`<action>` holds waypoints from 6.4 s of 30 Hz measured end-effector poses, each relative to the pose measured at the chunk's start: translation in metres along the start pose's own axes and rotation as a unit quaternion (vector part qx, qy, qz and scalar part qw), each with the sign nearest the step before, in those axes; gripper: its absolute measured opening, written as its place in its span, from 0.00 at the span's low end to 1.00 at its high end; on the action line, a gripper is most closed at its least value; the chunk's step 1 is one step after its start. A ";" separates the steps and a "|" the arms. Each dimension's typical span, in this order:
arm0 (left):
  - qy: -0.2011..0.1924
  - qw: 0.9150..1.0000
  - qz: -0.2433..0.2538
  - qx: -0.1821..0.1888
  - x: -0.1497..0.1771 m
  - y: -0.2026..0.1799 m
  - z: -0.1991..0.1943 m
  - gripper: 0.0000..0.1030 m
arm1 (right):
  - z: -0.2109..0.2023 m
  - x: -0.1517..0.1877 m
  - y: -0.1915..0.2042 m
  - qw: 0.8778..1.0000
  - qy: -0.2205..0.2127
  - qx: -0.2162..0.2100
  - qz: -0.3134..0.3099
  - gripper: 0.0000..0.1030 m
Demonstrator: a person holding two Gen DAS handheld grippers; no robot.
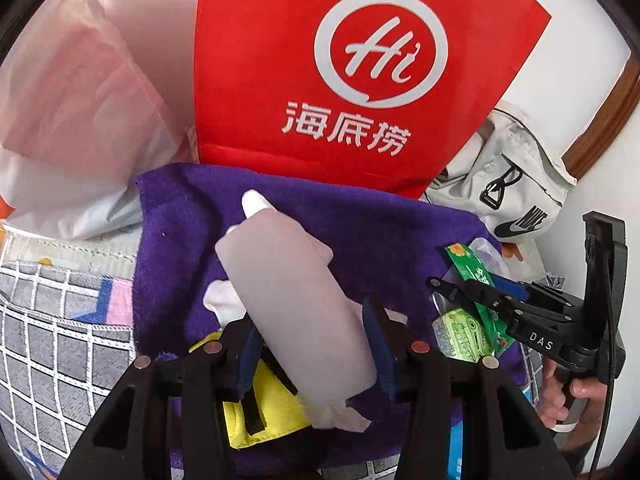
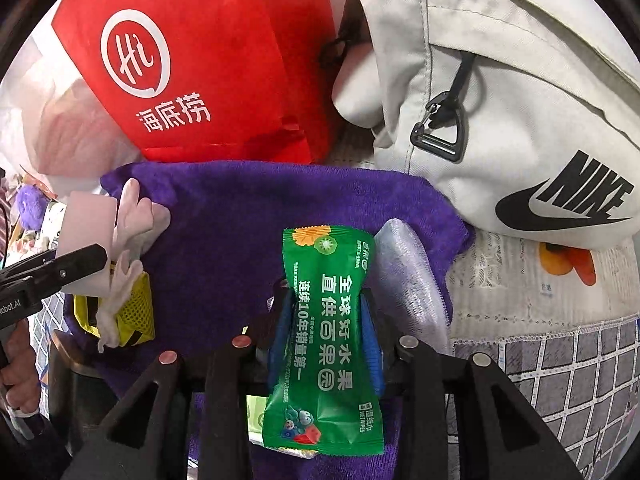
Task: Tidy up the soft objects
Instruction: 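Lower the sponge and green pouch onto the towel and open both tools, then move the right tool back over the bed toward the orange-print snack packet, then grasp the orange-print snack packet with the right tool and lift it, then carry the snack packet with the right tool over the purple towel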
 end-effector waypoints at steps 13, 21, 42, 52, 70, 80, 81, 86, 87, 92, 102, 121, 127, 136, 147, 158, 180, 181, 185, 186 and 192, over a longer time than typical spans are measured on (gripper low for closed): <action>-0.003 1.000 0.012 -0.011 -0.004 -0.013 -0.015 0.66 | -0.033 -0.001 0.018 0.999 -0.041 -0.012 -0.022 0.56; -0.032 0.998 0.013 -0.052 -0.003 -0.010 -0.063 0.66 | -0.087 0.005 0.032 0.996 -0.083 -0.032 -0.027 0.56; -0.060 0.996 -0.007 -0.068 0.104 -0.022 -0.161 0.66 | -0.143 0.171 0.062 0.994 -0.034 -0.061 -0.085 0.45; -0.062 0.997 -0.019 -0.043 0.163 -0.030 -0.169 0.66 | -0.142 0.261 0.072 0.994 0.006 -0.082 -0.065 0.40; -0.028 0.999 -0.029 -0.024 0.214 -0.021 -0.143 0.66 | -0.101 0.264 0.063 0.992 -0.082 -0.040 0.087 0.26; -0.027 0.999 -0.028 -0.034 0.221 -0.019 -0.148 0.66 | -0.101 0.263 0.063 0.990 -0.098 -0.041 0.087 0.01; -0.026 0.999 -0.029 -0.036 0.222 -0.020 -0.149 0.66 | -0.105 0.264 0.063 0.991 -0.101 -0.045 0.081 0.00; -0.025 0.998 -0.030 -0.046 0.229 -0.025 -0.157 0.66 | -0.127 0.277 0.058 0.991 -0.104 -0.056 0.057 0.00; -0.025 0.998 -0.028 -0.048 0.231 -0.028 -0.159 0.66 | -0.131 0.282 0.055 0.992 -0.099 -0.057 0.054 0.00; -0.022 0.998 -0.020 -0.053 0.242 -0.042 -0.163 0.66 | -0.153 0.314 0.033 0.995 -0.076 -0.055 0.039 0.00; 0.016 0.998 0.016 -0.050 0.253 -0.082 -0.138 0.66 | -0.162 0.327 -0.041 0.996 -0.053 -0.012 0.065 0.06; 0.060 0.987 0.077 -0.125 0.241 -0.135 -0.063 0.72 | -0.151 0.326 -0.048 0.995 -0.046 -0.044 0.074 0.58; 0.065 0.988 0.061 -0.128 0.259 -0.106 -0.084 0.73 | -0.148 0.325 -0.039 0.997 -0.041 -0.039 0.062 0.58; 0.040 0.989 0.082 -0.112 0.262 -0.112 -0.087 0.45 | -0.145 0.328 -0.031 0.998 -0.035 -0.030 0.053 0.64; 0.022 0.991 0.093 -0.090 0.263 -0.118 -0.086 0.23 | -0.147 0.330 -0.028 0.998 -0.029 -0.023 0.055 0.64; 0.009 0.994 0.078 -0.081 0.263 -0.101 -0.100 0.19 | -0.132 0.319 -0.009 0.997 -0.050 0.006 0.058 0.71; -0.034 0.997 0.043 -0.062 0.252 -0.078 -0.147 0.19 | -0.143 0.330 0.002 0.998 -0.060 0.027 -0.012 0.35; -0.035 0.997 0.042 -0.062 0.250 -0.078 -0.149 0.19 | -0.148 0.328 0.004 0.998 -0.063 0.024 -0.014 0.35; -0.038 0.996 0.040 -0.068 0.244 -0.076 -0.155 0.19 | -0.167 0.317 0.013 0.996 -0.084 0.016 -0.025 0.35; -0.039 0.996 0.039 -0.070 0.242 -0.075 -0.157 0.19 | -0.171 0.315 0.014 0.996 -0.087 0.014 -0.027 0.35; -0.045 0.995 0.035 -0.076 0.229 -0.073 -0.165 0.19 | -0.187 0.296 0.018 0.995 -0.095 -0.014 -0.026 0.35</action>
Point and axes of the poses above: each gripper's, at about its wrist camera, not at the fingertips, and z roughly the way its jaws point, y to its left, x to its underside, the point moved 4 cm from there along z, roughly the way its jaws point, and after that the axes turned 14 degrees about z, right-handed, at the moved point
